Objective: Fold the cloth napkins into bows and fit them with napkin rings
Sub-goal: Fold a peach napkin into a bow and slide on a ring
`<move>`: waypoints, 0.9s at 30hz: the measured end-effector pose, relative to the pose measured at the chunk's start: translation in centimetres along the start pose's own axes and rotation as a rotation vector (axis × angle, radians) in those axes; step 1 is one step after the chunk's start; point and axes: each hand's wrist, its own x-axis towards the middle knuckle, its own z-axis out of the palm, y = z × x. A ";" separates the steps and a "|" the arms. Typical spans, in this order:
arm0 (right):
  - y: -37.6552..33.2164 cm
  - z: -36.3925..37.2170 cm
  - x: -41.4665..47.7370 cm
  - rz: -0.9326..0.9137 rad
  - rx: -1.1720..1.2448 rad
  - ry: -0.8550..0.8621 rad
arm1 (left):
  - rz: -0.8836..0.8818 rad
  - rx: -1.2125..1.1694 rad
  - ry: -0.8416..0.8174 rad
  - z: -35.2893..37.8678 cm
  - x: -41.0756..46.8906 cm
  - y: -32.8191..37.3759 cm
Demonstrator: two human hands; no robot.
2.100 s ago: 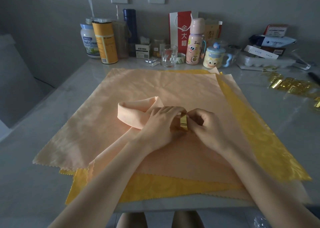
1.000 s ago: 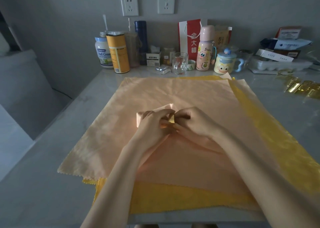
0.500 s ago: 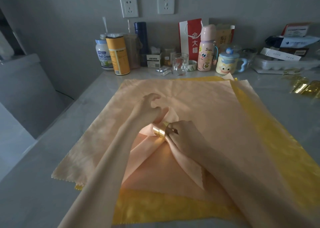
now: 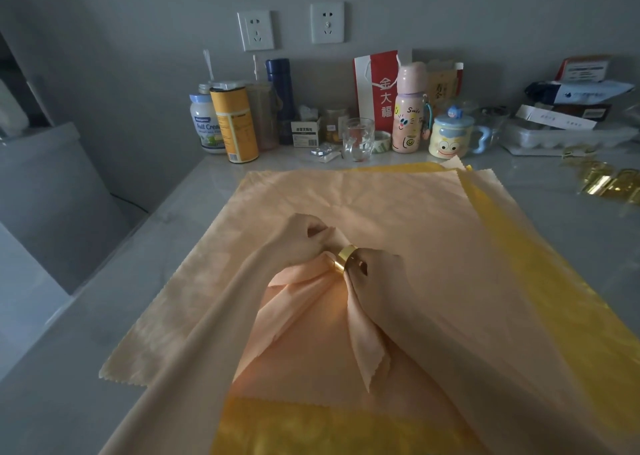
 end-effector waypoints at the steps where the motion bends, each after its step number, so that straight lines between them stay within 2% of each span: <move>1: 0.0 -0.1 0.1 -0.014 -0.003 0.010 | 0.036 0.004 0.015 -0.2 -0.3 -0.2; 7: 0.1 0.1 0.2 -0.038 0.042 -0.032 | 0.130 -0.054 -0.022 -0.7 -2.8 -0.6; 11: 0.5 -0.7 0.7 -0.130 -0.035 -0.273 | 0.231 0.004 -0.048 -0.8 -3.6 -0.3; 13: 0.8 -1.0 1.2 -0.169 -0.078 -0.340 | 0.263 0.087 -0.006 -0.4 -3.8 -0.1; 16: 1.0 -0.9 1.5 -0.233 -0.083 -0.260 | 0.213 0.044 0.086 0.0 -4.1 -0.1; 19: 1.0 -0.7 1.6 -0.214 -0.038 -0.219 | 0.204 -0.172 0.007 0.1 -4.6 -0.3; 20: 1.0 -0.8 1.7 -0.186 0.004 -0.220 | 0.247 -0.147 -0.036 0.2 -4.7 -0.4; 22: 1.1 -0.9 1.8 -0.120 0.068 -0.240 | 0.343 0.072 -0.099 0.8 -5.0 -0.4; 24: 1.1 -1.0 1.8 -0.096 0.072 -0.259 | 0.397 0.235 -0.033 1.3 -4.9 -0.3; 27: 1.2 -1.4 1.8 -0.103 0.100 -0.269 | 0.440 0.214 0.094 1.4 -5.0 0.1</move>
